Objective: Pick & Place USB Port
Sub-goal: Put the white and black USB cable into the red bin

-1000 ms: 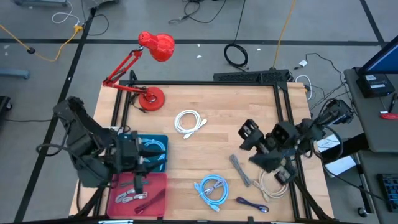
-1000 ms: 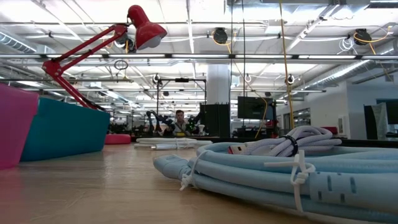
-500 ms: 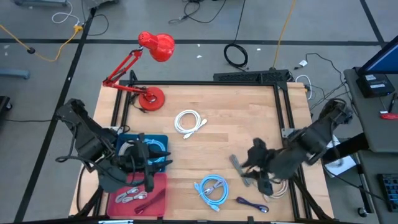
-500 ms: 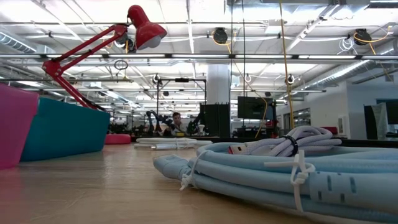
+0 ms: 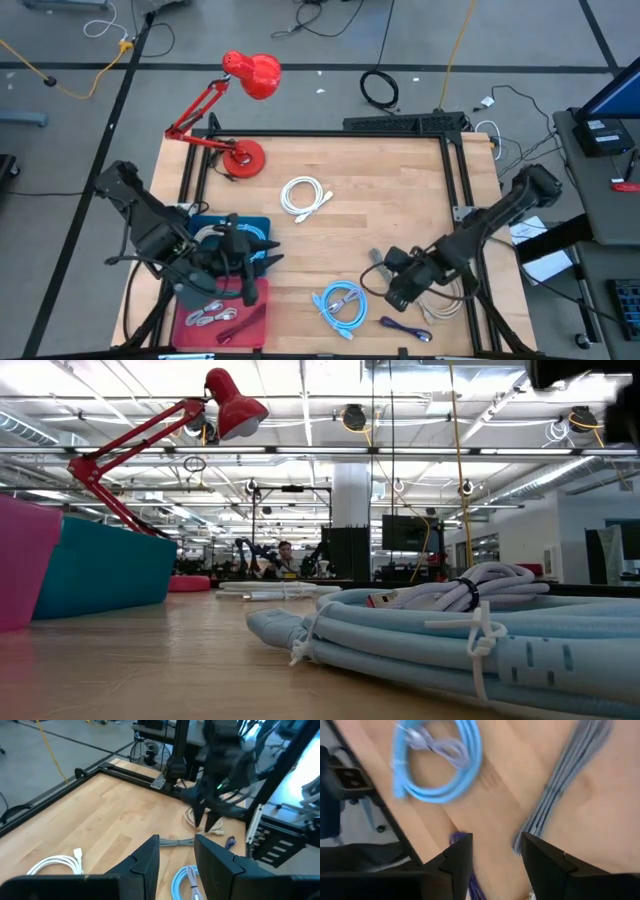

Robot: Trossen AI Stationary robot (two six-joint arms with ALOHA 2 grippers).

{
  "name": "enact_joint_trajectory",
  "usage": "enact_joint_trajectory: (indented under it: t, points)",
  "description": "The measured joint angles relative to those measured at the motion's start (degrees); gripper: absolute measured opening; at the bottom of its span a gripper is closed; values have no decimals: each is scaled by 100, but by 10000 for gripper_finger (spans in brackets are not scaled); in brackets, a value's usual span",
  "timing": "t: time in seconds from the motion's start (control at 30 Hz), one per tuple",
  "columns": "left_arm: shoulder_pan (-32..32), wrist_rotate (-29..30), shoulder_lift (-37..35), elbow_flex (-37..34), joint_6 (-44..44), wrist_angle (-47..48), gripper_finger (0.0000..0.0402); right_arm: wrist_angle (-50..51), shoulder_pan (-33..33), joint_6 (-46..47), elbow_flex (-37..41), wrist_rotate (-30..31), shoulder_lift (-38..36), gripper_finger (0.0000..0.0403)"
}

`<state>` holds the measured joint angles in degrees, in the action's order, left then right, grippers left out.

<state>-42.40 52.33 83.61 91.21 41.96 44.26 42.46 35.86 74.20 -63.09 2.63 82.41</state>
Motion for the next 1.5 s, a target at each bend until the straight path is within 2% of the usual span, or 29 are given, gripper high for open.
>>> enact_joint_trajectory:
  t: [0.1, 0.4, 0.73, 0.93, 1.23, 1.4, 1.5]
  points:
    - [53, -80, 54, 5, 2, -36, 124, -467, -127, 45, 661, -277, -2, 173]
    - [77, -186, 55, 1, 23, -81, 124, -1882, -548, 124, 1848, -281, -4, 183]
    - [72, -412, 53, 1, 26, -78, 124, -2140, -817, -99, 2241, -260, -6, 182]
    - [71, -434, 53, 1, 19, -48, 124, -2955, -816, 189, 2600, -231, -28, 173]
    - [69, -439, 51, 1, 56, -20, 124, -3750, -796, 255, 2607, -289, 3, 169]
    - [69, -440, 51, 1, 56, -1, 124, -3680, -795, 249, 2603, -275, 110, 165]
    - [69, -441, 51, 1, 54, 23, 124, -3757, -743, 165, 2588, -282, 352, 147]
